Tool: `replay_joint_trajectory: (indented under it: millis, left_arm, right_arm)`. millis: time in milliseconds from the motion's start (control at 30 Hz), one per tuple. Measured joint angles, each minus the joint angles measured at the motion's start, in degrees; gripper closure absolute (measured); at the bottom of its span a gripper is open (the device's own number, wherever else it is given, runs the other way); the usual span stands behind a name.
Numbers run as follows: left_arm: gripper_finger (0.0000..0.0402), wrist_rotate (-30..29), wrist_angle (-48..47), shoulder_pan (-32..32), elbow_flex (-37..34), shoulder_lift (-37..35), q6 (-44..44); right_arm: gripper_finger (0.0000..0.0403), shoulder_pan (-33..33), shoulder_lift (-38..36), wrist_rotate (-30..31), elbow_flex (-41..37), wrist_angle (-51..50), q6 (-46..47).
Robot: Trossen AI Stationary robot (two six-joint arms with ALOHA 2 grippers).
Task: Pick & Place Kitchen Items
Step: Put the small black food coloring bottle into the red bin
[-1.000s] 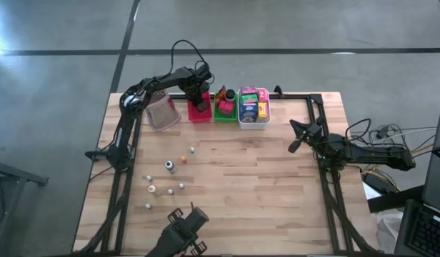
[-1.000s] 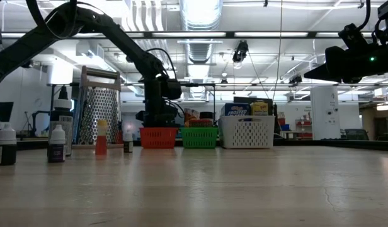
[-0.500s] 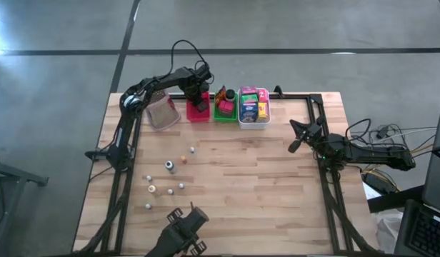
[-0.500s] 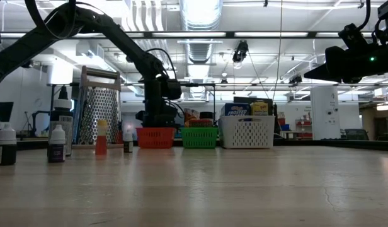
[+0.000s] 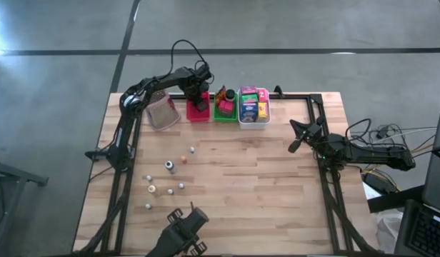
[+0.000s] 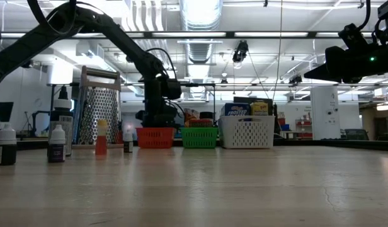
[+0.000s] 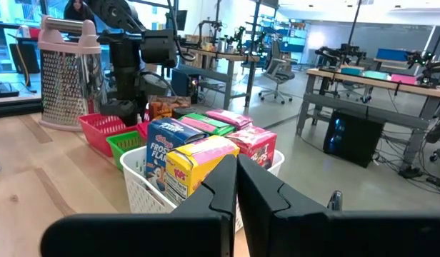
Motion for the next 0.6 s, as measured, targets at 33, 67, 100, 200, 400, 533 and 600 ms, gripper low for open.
replay_joint_trajectory:
  millis: [33,67,100,200,400,533,600]
  left_arm:
    - [0.0241,0.00,0.00,-0.02,0.00,-0.08,0.00]
    - [0.0241,0.00,0.00,-0.02,0.02,-0.12,-0.02]
    - [0.0241,0.00,0.00,-0.04,0.02,-0.16,0.00]
    - [0.0241,0.00,-0.21,-0.02,0.27,-0.19,-0.02]
    - [0.0241,0.00,-1.28,-0.04,2.17,-0.21,-0.09]
    - [0.0241,-0.01,-3.70,-0.04,4.05,-0.21,-0.13]
    - [0.0241,-0.04,-4.84,-0.04,4.99,-0.23,-0.18]
  right_arm:
    - [0.0394,0.01,0.02,0.00,0.01,0.02,0.00]
    - [0.0394,-0.01,0.00,-0.01,0.00,-0.01,0.00]
    - [0.0394,0.01,0.00,0.02,0.00,0.02,0.00]
    - [0.0394,-0.02,0.00,0.02,0.00,-0.01,0.00]
    - [0.0394,0.01,0.00,0.01,0.02,0.02,0.00]
    - [0.0394,0.00,0.00,0.01,0.00,0.02,0.00]
    - [0.0394,0.00,0.00,0.01,0.01,-0.01,0.00]
